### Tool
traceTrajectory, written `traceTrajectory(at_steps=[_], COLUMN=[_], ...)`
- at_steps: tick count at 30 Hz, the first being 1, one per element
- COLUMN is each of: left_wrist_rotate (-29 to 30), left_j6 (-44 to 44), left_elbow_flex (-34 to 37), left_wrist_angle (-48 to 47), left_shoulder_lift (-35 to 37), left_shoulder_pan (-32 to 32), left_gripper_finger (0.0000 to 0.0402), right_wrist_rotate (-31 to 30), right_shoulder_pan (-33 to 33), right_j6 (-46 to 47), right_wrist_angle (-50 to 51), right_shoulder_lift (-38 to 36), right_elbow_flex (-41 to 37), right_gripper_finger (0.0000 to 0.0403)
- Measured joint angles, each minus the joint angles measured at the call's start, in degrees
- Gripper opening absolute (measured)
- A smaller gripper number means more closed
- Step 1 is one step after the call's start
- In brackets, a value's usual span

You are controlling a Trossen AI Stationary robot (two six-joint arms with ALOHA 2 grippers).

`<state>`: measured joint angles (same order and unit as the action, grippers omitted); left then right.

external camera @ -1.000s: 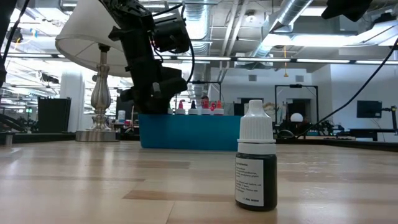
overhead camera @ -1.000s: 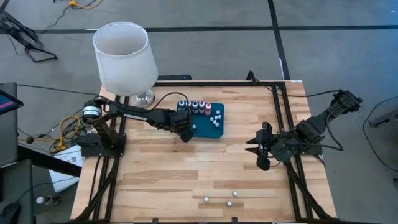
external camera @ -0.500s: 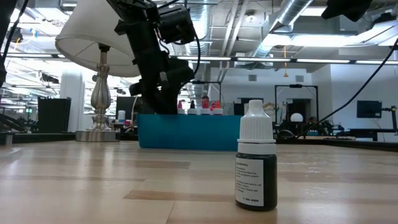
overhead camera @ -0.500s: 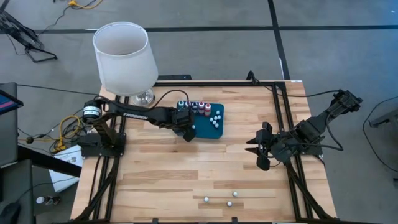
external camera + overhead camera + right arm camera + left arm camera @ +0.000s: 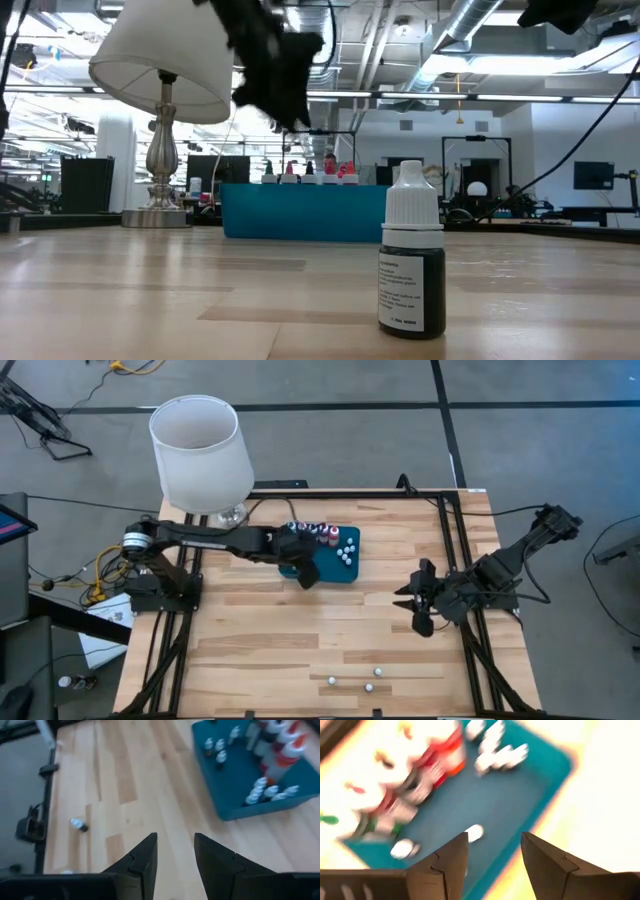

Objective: Pick & Place food coloring
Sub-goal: Put the top small green food coloring bottle into the bin

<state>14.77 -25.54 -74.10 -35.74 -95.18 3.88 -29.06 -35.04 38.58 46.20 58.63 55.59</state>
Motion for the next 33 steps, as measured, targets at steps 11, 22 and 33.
traceTrajectory(at_steps=[11,22,33], left_wrist_rotate=[2.4,23.9,42.7], left_j6=[4.7,-5.3,-26.9], left_elbow_flex=[-0.7,-0.2,10.6], left_wrist_angle=[3.8,7.5,8.3], left_shoulder_lift=[14.3,15.4,15.5], left_shoulder_pan=[-14.4,-40.4,-58.8], left_gripper_finger=[0.0176,0.0176,0.0176], right_wrist_rotate=[10.2,23.6,27.6], right_shoulder_pan=[-3.1,-4.6,-5.7], right_j6=[-9.6,-12.1,-7.5], right_wrist_angle=[-14.9,-26.5,-27.0], right_shoulder_lift=[10.7,25.7,33.5], right_elbow_flex=[0.0,0.0,2.1], right_gripper_finger=[0.0118,0.0118,0.0118])
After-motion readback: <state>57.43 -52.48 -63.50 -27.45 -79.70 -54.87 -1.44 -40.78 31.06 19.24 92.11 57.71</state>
